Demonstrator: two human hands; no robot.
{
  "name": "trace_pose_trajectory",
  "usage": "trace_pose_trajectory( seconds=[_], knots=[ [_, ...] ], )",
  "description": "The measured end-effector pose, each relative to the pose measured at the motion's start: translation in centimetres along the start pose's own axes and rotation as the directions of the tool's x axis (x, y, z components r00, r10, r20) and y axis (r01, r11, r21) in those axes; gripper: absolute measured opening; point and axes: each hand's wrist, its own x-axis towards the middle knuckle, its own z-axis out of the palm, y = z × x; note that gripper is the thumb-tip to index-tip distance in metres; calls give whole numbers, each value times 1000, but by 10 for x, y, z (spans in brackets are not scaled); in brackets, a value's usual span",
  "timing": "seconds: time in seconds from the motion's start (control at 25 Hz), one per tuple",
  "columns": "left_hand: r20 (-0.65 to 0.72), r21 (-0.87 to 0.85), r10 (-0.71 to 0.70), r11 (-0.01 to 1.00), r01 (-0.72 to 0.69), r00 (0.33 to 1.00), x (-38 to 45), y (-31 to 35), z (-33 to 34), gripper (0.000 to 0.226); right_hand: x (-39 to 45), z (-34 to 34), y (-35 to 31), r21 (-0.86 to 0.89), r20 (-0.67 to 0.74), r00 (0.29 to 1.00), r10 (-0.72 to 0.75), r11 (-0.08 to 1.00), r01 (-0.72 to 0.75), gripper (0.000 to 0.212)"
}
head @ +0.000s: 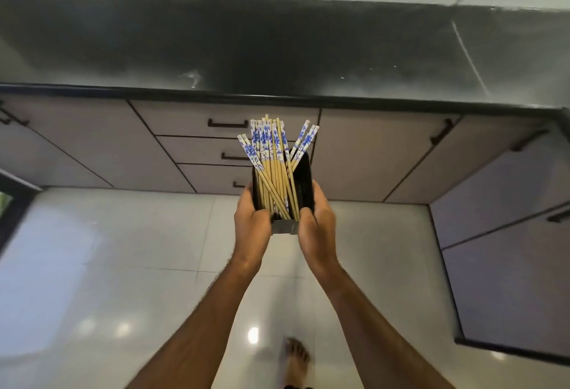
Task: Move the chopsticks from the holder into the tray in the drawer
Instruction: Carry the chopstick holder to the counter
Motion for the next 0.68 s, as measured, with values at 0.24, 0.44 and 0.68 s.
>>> trace_pose_trajectory(
  seconds=[0.24, 0.44, 0.68],
  knots=[
    [-43, -19, 30, 999, -31, 999, 115, 44, -45, 46, 98, 83, -35, 58, 69, 996, -59, 997, 55, 49],
    [10, -15, 67, 998, -67, 998, 223, 79, -72, 43, 192, 147, -62, 44, 30, 995, -98, 994, 96, 47],
    [84, 50, 56, 997, -61, 995, 356, 112, -98, 52, 297, 220, -79, -50, -104, 993, -56, 997, 51, 36]
  ],
)
